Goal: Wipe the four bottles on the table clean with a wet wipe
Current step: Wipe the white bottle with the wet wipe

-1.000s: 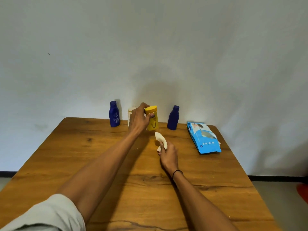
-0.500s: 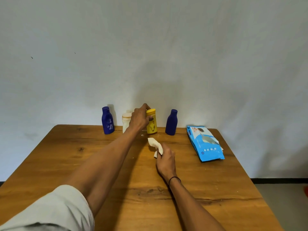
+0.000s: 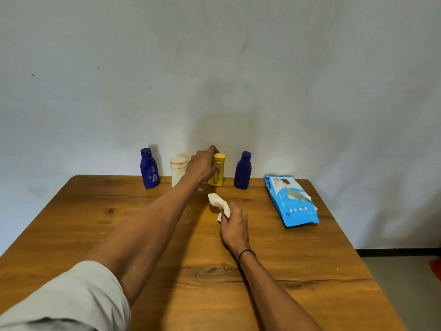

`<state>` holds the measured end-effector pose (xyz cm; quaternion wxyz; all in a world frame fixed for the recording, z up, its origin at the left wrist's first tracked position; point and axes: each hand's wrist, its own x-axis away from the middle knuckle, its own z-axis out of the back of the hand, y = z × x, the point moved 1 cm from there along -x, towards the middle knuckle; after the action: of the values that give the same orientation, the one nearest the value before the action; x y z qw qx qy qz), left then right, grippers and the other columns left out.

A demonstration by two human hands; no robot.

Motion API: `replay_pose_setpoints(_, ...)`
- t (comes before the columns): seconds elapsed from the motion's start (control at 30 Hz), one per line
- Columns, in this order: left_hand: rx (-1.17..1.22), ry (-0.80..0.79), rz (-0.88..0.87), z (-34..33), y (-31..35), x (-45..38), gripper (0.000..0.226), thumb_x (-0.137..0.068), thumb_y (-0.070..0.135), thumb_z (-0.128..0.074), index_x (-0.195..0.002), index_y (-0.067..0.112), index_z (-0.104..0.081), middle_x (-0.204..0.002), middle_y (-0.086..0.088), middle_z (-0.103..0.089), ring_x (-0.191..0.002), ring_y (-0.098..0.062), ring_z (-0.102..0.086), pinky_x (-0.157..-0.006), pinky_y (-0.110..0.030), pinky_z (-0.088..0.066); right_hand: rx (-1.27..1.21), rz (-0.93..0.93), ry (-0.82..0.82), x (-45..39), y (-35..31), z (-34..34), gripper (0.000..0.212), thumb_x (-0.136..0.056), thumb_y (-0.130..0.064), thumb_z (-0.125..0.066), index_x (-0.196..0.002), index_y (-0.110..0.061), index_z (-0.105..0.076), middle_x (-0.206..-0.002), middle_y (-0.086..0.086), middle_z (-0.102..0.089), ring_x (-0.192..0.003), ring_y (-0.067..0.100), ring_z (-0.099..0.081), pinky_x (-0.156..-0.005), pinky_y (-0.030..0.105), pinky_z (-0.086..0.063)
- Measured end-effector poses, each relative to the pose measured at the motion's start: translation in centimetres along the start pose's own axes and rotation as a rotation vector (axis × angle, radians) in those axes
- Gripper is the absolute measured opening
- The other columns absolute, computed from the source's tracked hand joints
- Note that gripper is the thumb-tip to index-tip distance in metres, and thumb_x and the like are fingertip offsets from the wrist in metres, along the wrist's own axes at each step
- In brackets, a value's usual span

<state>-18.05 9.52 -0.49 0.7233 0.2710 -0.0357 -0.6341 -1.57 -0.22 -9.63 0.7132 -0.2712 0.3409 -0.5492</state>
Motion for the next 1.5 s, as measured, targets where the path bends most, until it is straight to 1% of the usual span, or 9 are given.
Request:
replay_pose_setpoints(0.27, 0.001, 0.022, -0.016, 0.4, -0.5, 0.0, 0.058, -0.094, 0.030, -0.077, -0.144, 0.023, -0.049, -0.138, -0.013, -0.065, -0.114, -0.035, -0.067, -0.091, -0.046, -0.060, 0.013, -0.010, -0.003, -0.1, 0.0, 0.1, 0.042, -0.102, -0.012, -0.063, -0.143, -0.015, -0.056, -0.138, 0.005, -0.062, -0.129, 0.017, -0.054, -0.097, 0.020, -0.041)
replay_pose_setpoints(0.53, 0.011, 0.038, -0.036, 1.1, -1.0, 0.2, 0.066, -0.090, 0.036, -0.081, -0.147, 0.027, -0.048, -0.140, -0.011, -0.065, -0.120, -0.034, -0.066, -0.093, -0.046, -0.057, -0.012, 0.000, 0.010, -0.2, 0.3, -0.4, 0.040, -0.100, -0.014, -0.066, -0.140, -0.017, -0.059, -0.135, 0.004, -0.064, -0.125, 0.017, -0.059, -0.102, 0.032, -0.054)
replay_pose_setpoints(0.8, 0.160, 0.338, -0.004, 6.5, -4.7, 1.6, 0.034, -0.090, 0.031, -0.075, -0.122, 0.020, -0.069, -0.114, 0.000, -0.072, -0.103, -0.016, -0.067, -0.085, -0.032, -0.056, -0.004, -0.006, -0.003, -0.3, 0.4, -0.2, 0.041, -0.101, -0.017, -0.065, -0.141, -0.017, -0.058, -0.136, 0.003, -0.063, -0.128, 0.019, -0.056, -0.102, 0.032, -0.053)
replay_pose_setpoints(1.0, 0.192, 0.104, -0.037, 7.3, -10.7, 3.3, 0.046, -0.094, 0.016, -0.067, -0.136, 0.032, -0.060, -0.139, 0.000, -0.061, -0.120, -0.020, -0.061, -0.095, -0.046, -0.059, -0.005, -0.017, -0.004, -0.2, 0.3, -0.1, 0.042, -0.102, -0.015, -0.064, -0.143, -0.015, -0.057, -0.138, 0.004, -0.061, -0.130, 0.019, -0.054, -0.101, 0.029, -0.049)
replay_pose_setpoints(1.13, 0.214, 0.008, -0.064, 6.9, -11.7, 3.7, 0.033, -0.102, 0.019, -0.064, -0.133, 0.031, -0.065, -0.140, 0.004, -0.065, -0.108, -0.018, -0.063, -0.086, -0.029, -0.053, -0.009, 0.010, 0.008, -0.3, 0.5, -0.3, 0.041, -0.100, -0.016, -0.067, -0.140, -0.017, -0.059, -0.135, 0.004, -0.064, -0.124, 0.017, -0.059, -0.100, 0.032, -0.055)
replay_pose_setpoints(1.27, 0.241, 0.036, -0.060, 6.4, -11.9, 4.1, 0.031, -0.102, 0.016, -0.066, -0.132, 0.024, -0.069, -0.138, 0.003, -0.066, -0.099, -0.008, -0.057, -0.080, -0.021, -0.048, -0.011, 0.039, 0.018, -0.4, 0.6, -0.5, 0.038, -0.099, -0.016, -0.068, -0.137, -0.018, -0.061, -0.129, 0.003, -0.067, -0.118, 0.016, -0.063, -0.096, 0.035, -0.059)
replay_pose_setpoints(1.37, 0.298, 0.061, -0.062, 6.5, -11.8, 4.4, 0.028, -0.102, 0.017, -0.067, -0.129, 0.021, -0.070, -0.135, 0.002, -0.067, -0.103, -0.012, -0.061, -0.086, -0.033, -0.058, -0.015, 0.036, 0.007, -0.3, 0.6, -0.5, 0.036, -0.100, -0.019, -0.067, -0.136, -0.018, -0.062, -0.126, 0.000, -0.067, -0.116, 0.015, -0.063, -0.094, 0.032, -0.058)
replay_pose_setpoints(1.43, 0.322, 0.076, -0.044, 6.3, -11.9, 4.7, 0.027, -0.101, 0.019, -0.067, -0.128, 0.022, -0.070, -0.133, 0.001, -0.068, -0.104, -0.015, -0.063, -0.088, -0.041, -0.061, -0.037, 0.029, 0.008, -0.3, 0.3, -0.4, 0.030, -0.101, -0.023, -0.065, -0.131, -0.019, -0.064, -0.119, -0.003, -0.068, -0.108, 0.012, -0.064, -0.084, 0.024, -0.056)
replay_pose_setpoints(1.5, 0.365, 0.109, 0.009, 6.1, -12.0, 5.0, 0.026, -0.102, 0.021, -0.066, -0.127, 0.024, -0.069, -0.131, 0.002, -0.067, -0.103, -0.014, -0.062, -0.081, -0.032, -0.059, -0.067, 0.023, 0.008, -0.1, -0.1, -0.2, 0.020, -0.104, -0.028, -0.061, -0.121, -0.021, -0.066, -0.105, -0.005, -0.068, -0.094, 0.010, -0.064, -0.070, 0.017, -0.049)
